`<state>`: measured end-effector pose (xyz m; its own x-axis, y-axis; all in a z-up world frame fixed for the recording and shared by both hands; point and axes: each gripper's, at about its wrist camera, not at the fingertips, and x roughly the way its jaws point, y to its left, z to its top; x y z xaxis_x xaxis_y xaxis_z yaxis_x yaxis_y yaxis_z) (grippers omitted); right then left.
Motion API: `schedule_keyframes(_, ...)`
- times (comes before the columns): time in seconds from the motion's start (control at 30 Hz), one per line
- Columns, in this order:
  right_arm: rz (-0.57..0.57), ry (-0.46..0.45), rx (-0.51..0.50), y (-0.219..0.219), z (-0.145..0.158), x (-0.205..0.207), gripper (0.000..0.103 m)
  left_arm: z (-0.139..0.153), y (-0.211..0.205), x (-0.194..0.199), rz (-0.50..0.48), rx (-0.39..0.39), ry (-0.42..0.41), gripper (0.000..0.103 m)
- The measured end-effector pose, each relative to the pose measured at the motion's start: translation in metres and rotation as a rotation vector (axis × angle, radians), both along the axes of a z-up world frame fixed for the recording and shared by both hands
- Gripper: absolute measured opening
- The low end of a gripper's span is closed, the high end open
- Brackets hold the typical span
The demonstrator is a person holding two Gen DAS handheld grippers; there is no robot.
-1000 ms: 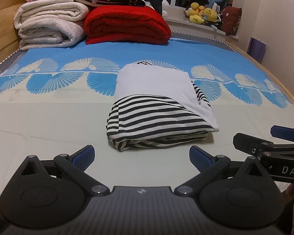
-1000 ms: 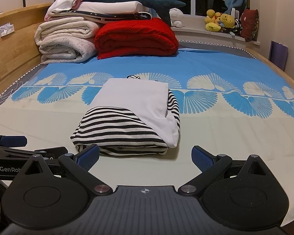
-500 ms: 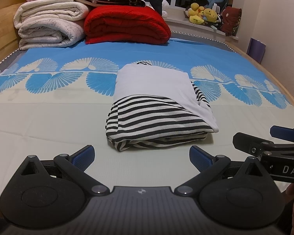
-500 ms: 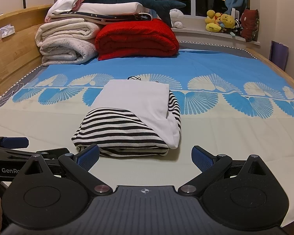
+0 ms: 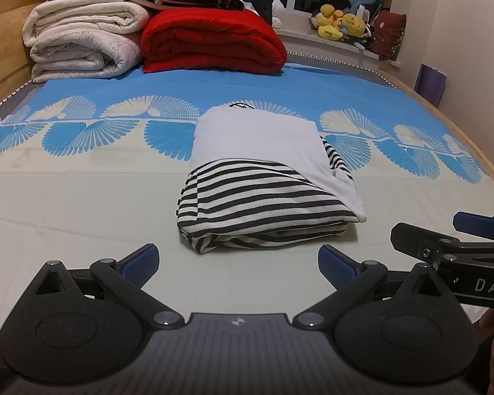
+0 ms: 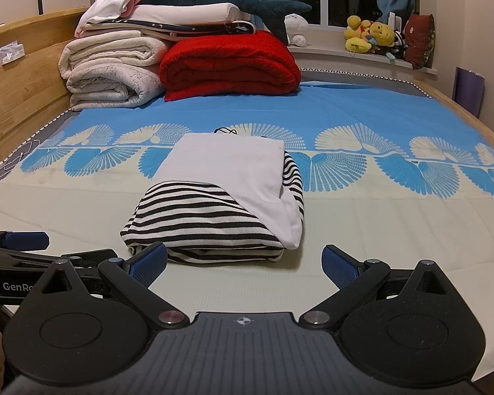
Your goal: Fold small clothes
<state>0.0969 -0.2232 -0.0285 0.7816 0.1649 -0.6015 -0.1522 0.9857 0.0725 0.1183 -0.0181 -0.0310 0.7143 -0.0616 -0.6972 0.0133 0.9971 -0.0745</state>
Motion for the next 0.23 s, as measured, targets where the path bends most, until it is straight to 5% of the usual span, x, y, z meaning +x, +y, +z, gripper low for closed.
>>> schedule_keyframes(0.23,-0.001,0.000,-0.001,-0.0002,-0.0001,0.0002,0.100,0.0000,-0.0001,0.0004,0.001,0.001,0.003,0.103)
